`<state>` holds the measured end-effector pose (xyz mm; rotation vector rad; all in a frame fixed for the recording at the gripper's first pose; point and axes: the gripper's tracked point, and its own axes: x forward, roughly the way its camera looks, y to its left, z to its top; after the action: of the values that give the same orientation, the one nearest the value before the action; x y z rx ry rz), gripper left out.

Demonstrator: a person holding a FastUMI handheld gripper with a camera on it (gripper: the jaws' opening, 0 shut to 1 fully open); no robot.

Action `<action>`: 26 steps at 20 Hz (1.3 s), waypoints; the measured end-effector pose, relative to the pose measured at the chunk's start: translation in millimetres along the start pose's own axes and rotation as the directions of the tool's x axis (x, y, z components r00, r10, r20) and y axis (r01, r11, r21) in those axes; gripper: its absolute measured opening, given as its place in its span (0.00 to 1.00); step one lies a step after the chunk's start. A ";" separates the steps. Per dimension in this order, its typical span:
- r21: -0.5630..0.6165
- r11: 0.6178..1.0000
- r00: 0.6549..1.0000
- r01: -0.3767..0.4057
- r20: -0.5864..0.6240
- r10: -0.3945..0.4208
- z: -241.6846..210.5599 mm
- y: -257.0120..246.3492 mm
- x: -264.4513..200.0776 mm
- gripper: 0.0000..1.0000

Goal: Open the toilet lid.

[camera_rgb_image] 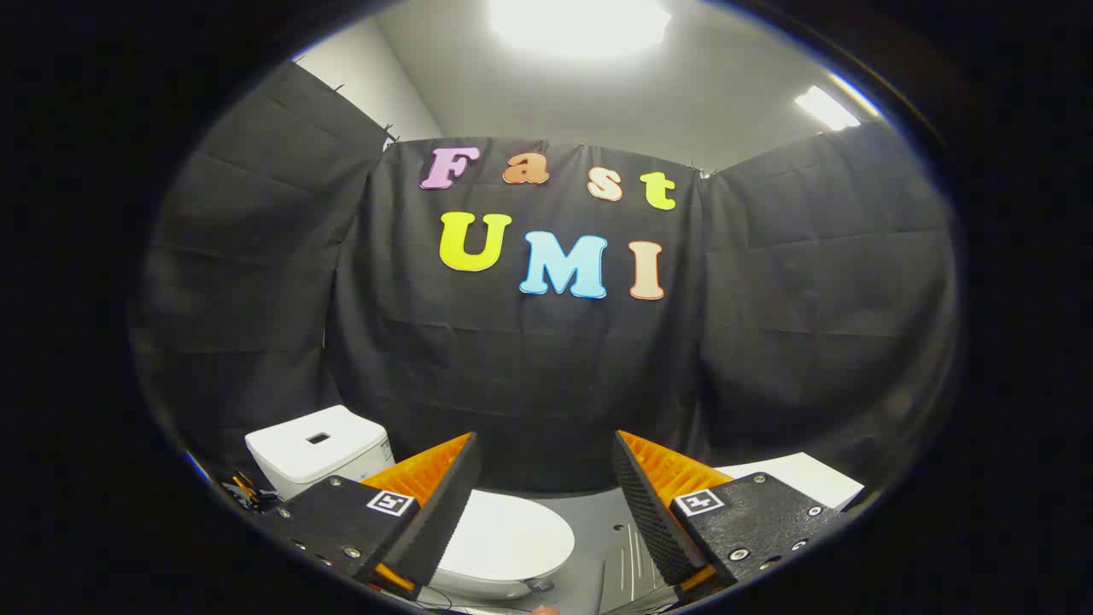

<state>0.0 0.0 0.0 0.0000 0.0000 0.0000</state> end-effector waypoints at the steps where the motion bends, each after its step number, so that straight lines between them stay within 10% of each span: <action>1: 0.008 1.000 1.000 0.010 -0.003 -0.010 -1.2 -5.7 0.2 0.95; 26: 0.081 0.994 0.997 0.078 -0.003 -0.078 -22.3 -34.5 3.2 0.95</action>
<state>3.2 -34.5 -22.3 0.0815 0.0000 -0.0782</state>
